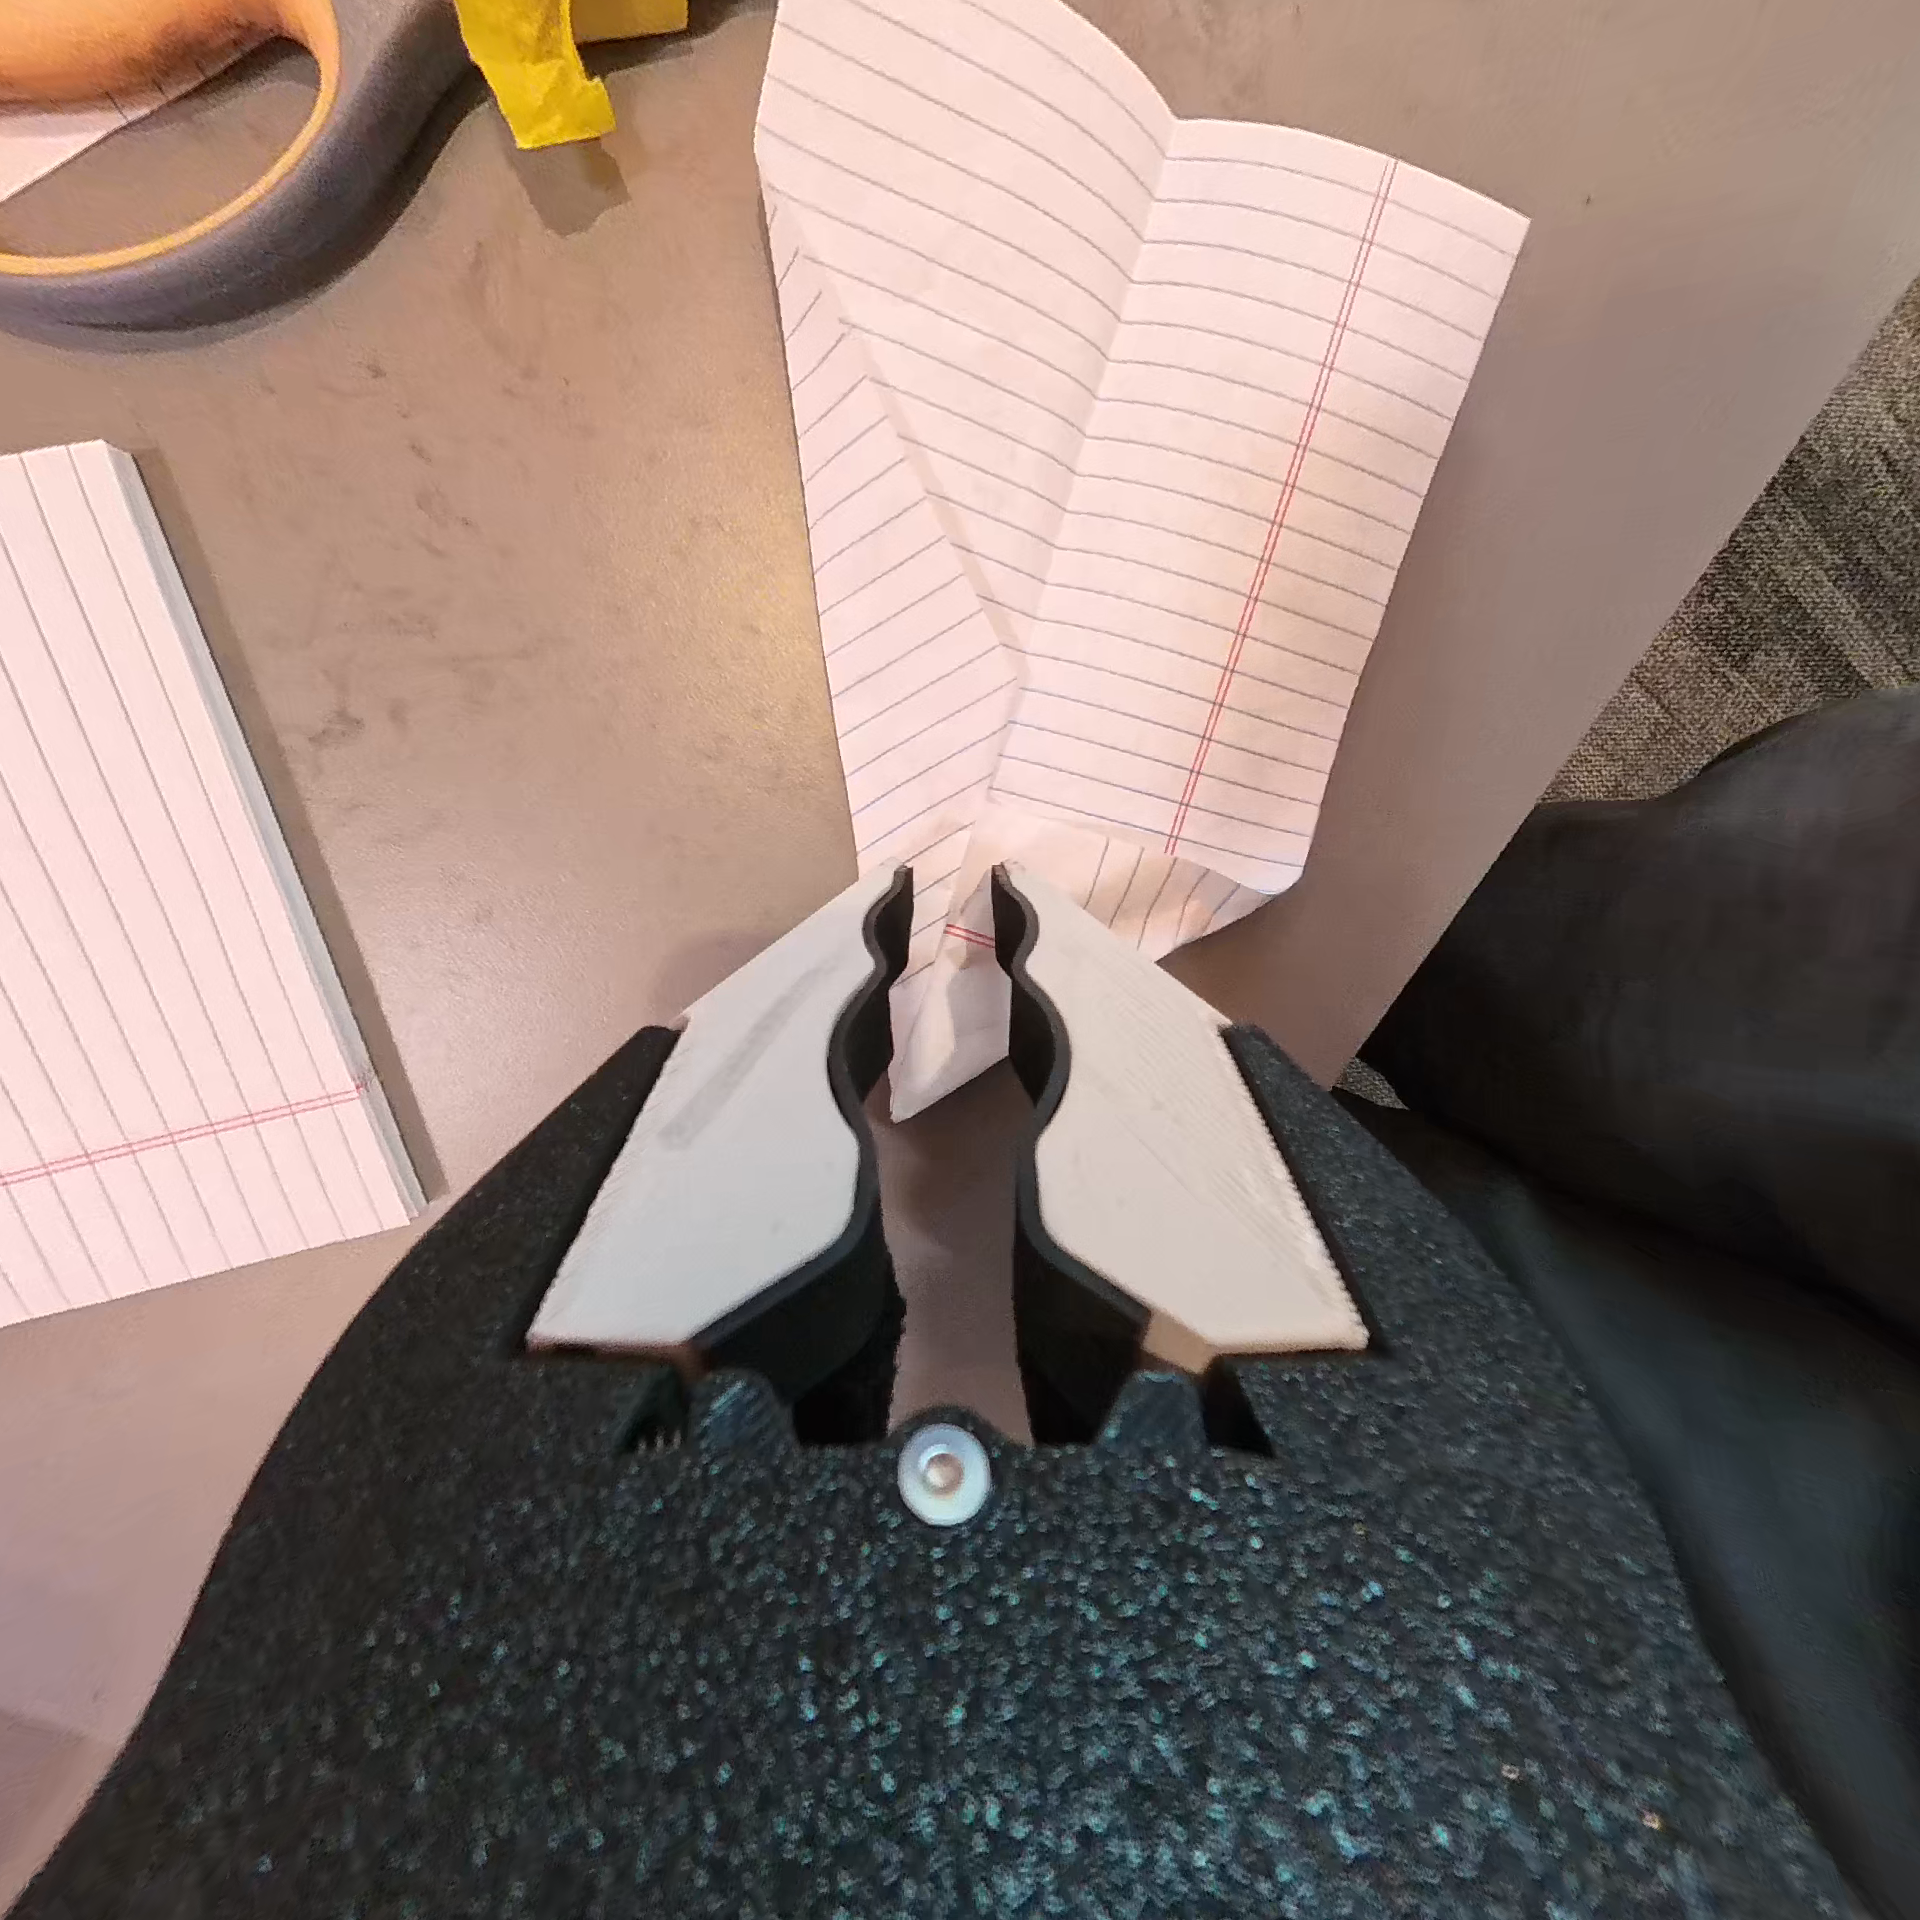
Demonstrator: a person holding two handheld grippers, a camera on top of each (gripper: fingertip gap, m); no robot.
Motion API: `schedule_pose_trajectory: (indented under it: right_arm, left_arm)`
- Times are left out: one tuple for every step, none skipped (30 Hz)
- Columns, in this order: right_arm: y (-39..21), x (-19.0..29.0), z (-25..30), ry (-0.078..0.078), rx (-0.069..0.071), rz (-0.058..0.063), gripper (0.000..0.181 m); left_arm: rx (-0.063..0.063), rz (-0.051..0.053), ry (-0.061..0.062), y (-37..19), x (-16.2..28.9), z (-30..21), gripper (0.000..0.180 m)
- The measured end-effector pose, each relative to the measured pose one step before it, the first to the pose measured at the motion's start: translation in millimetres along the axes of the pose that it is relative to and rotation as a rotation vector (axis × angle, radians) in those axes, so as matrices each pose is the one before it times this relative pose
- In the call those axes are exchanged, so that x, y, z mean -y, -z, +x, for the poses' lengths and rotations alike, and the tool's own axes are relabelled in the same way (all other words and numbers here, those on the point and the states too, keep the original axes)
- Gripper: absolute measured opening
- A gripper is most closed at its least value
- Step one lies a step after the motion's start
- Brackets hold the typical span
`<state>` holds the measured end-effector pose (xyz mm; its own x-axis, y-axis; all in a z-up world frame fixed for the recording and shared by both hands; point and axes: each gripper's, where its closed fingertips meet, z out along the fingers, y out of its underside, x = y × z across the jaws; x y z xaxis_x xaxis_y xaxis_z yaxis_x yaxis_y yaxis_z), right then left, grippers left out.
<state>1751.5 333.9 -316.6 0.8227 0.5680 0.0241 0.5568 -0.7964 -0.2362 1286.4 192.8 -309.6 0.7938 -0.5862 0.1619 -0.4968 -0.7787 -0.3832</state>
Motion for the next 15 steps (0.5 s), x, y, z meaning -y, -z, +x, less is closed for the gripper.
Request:
schedule_pose_trajectory:
  right_arm:
    - [0.04,-0.58,0.47,-0.0107,0.0014,-0.0093,0.088]
    - [0.33,0.06,1.08,-0.0042,-0.0008,-0.0017,0.084]
    - [-0.45,-0.07,0.72,-0.0006,0.0038,-0.002,0.086]
    - [-0.63,0.05,0.02,-0.0012,0.0107,-0.0003,0.086]
    - [-0.38,0.14,-0.11,0.0065,0.0086,0.0011,0.086]
    - [0.0,0.49,-0.72,0.0127,0.0026,0.0023,0.085]
    - [0.08,0.7,-0.81,0.0149,-0.001,-0.0009,0.084]
    - [-0.06,0.7,-0.85,0.0123,-0.0022,-0.0051,0.082]
    - [-0.03,0.37,-1.04,0.0091,0.0004,-0.0064,0.08]
    - [-0.34,-0.02,-0.69,0.0037,-0.002,-0.0065,0.079]
    - [-0.23,0.01,-0.61,0.0093,-0.0018,-0.0039,0.078]
    - [-0.32,0.4,-1.51,0.0045,0.0061,0.0038,0.076]
    - [-0.52,-0.56,-0.26,-0.0059,0.0025,-0.0019,0.075]
    - [-0.35,-0.15,0.84,0.0018,-0.0051,-0.0005,0.076]
    - [-0.17,0.42,0.65,0.0032,-0.0094,-0.0025,0.077]
  left_arm:
    - [-0.0017,-0.0021,-0.0013,0.08,-0.06,-0.03,0.014]
    - [-0.0019,-0.0016,-0.001,0.03,0.08,-0.04,0.014]
    - [-0.0017,-0.0011,-0.0008,-0.02,-0.09,-0.04,0.014]
    - [-0.0011,-0.0004,-0.0001,-0.03,-0.04,-0.15,0.014]
    - [-0.0009,0.0002,0.0003,-0.06,-0.03,-0.09,0.014]
    - [-0.0012,0.0001,0.0002,0.02,0.07,-0.1,0.014]
    - [-0.0015,-0.0001,0.0003,-0.03,-0.08,-0.01,0.014]
    - [-0.0025,-0.0002,0.0006,-0.39,-0.03,0.21,0.015]
    - [0.0,0.0004,-0.0012,-0.16,0.07,-0.02,0.015]
    - [-0.0006,-0.0024,0.0006,-0.54,-0.4,-0.04,0.015]
    - [-0.0026,-0.0022,0.0025,-0.56,-0.26,0.17,0.016]
    - [0.0008,0.0007,0.0003,-0.29,0.15,-0.1,0.016]
    - [-0.0014,-0.0017,-0.0013,-0.43,-0.25,0.11,0.016]
    - [-0.0048,-0.0022,0.0003,-0.56,-0.36,0.54,0.017]
    - [-0.0035,-0.0029,0.0003,-0.36,-0.33,0.47,0.018]
